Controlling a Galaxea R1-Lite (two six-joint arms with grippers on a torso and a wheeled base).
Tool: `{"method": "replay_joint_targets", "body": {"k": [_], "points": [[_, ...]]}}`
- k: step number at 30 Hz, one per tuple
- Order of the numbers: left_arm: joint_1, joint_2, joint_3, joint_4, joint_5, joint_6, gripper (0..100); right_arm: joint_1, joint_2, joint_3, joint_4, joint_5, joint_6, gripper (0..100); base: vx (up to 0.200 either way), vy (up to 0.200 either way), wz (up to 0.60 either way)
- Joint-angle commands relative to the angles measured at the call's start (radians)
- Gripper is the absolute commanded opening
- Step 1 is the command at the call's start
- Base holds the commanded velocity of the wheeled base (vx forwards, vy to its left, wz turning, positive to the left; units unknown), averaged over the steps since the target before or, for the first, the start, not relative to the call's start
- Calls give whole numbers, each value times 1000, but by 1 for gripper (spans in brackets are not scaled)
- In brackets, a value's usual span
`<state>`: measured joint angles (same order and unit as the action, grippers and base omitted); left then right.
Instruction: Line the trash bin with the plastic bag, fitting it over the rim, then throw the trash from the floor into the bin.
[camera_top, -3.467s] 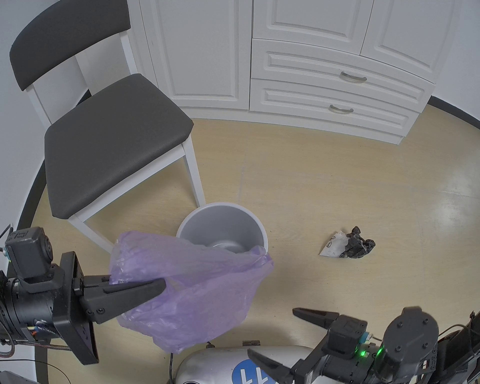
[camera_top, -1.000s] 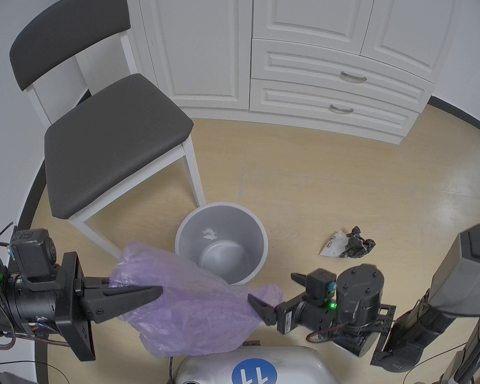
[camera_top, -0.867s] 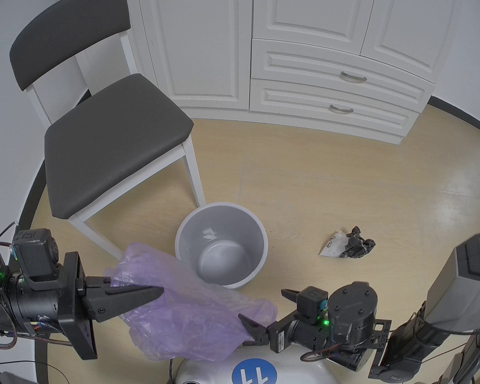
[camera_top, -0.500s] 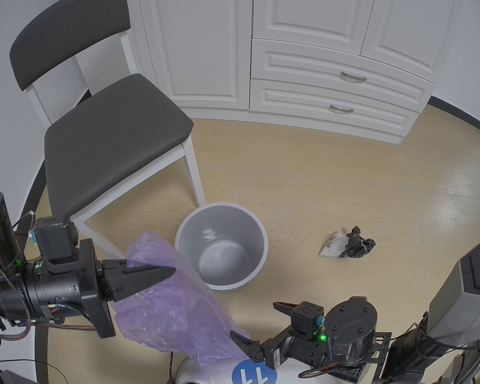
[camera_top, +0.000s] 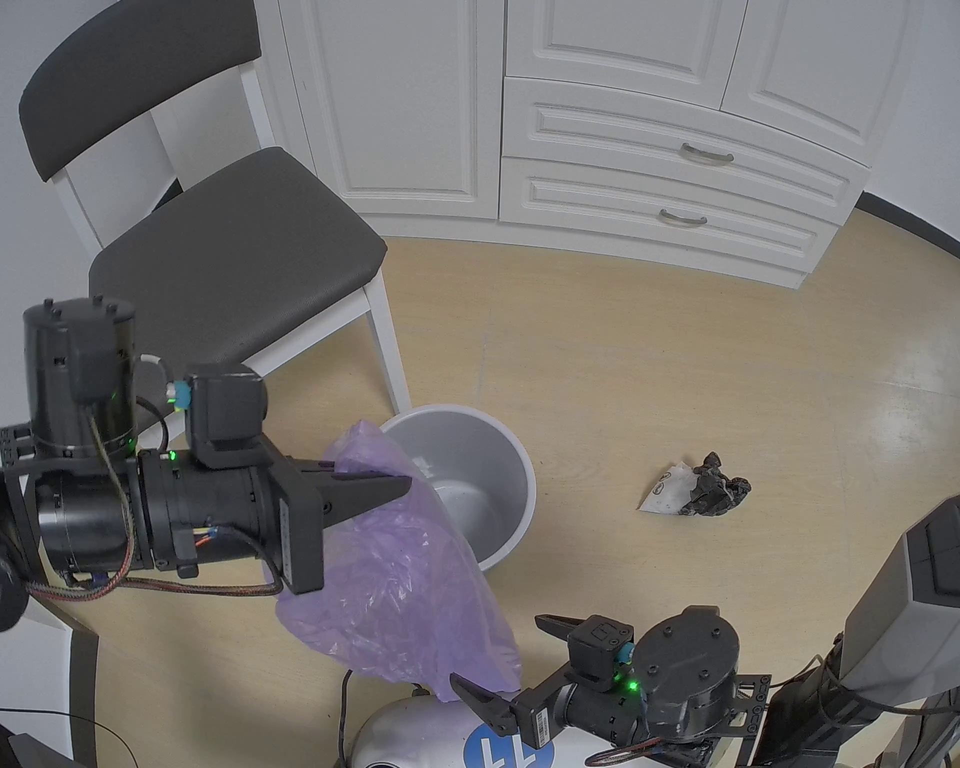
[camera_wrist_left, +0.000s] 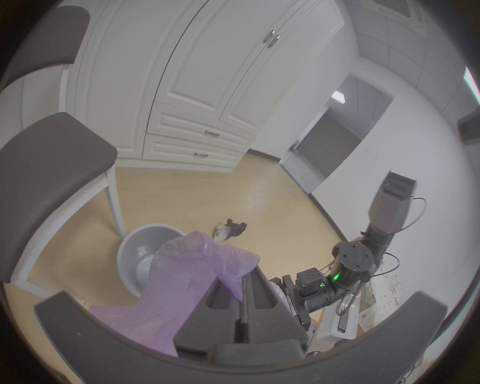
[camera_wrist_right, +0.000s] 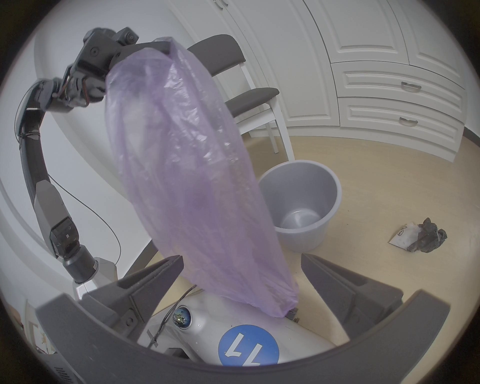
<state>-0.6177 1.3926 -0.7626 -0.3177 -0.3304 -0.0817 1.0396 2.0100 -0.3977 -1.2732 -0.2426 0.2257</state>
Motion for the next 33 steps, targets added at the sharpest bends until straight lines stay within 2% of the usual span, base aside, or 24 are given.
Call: {"method": "replay_joint_targets", "body": {"k": [1,6,9,11,13,14,19,20,21,23,27,33], "points": [[-77,40,-190,190,143,-7,0,-10,21,-13,-2,-1,4,100,0,0,0],[-160,75,-370,393,364,-113,0,-12,19,-15,-2,-7,3,100,0,0,0],[-180,112,-486,523,453,-176,0,-12,16,-15,-2,-12,0,100,0,0,0],[-192,134,-567,631,482,-230,0,-10,10,-13,-2,-14,-3,100,0,0,0],[-200,141,-610,698,491,-260,0,-12,3,-13,-2,-15,-6,100,0,0,0],[-208,140,-661,796,498,-290,0,-13,-31,-7,0,-20,-13,100,0,0,0],[-208,123,-659,832,491,-286,0,-56,-134,-1,17,-24,-49,100,0,0,0],[-208,114,-649,830,488,-283,0,-98,-206,-3,38,-26,-86,100,0,0,0],[-208,114,-647,830,488,-282,0,-101,-211,-3,41,-26,-88,100,0,0,0],[-211,109,-646,836,488,-280,0,-179,-292,-41,138,-24,-100,100,0,0,0],[-224,103,-632,839,487,-268,0,-288,-318,-142,288,-30,-78,100,0,0,0],[-237,72,-586,828,485,-239,0,-358,-274,-240,413,-30,7,100,0,0,0]]}}
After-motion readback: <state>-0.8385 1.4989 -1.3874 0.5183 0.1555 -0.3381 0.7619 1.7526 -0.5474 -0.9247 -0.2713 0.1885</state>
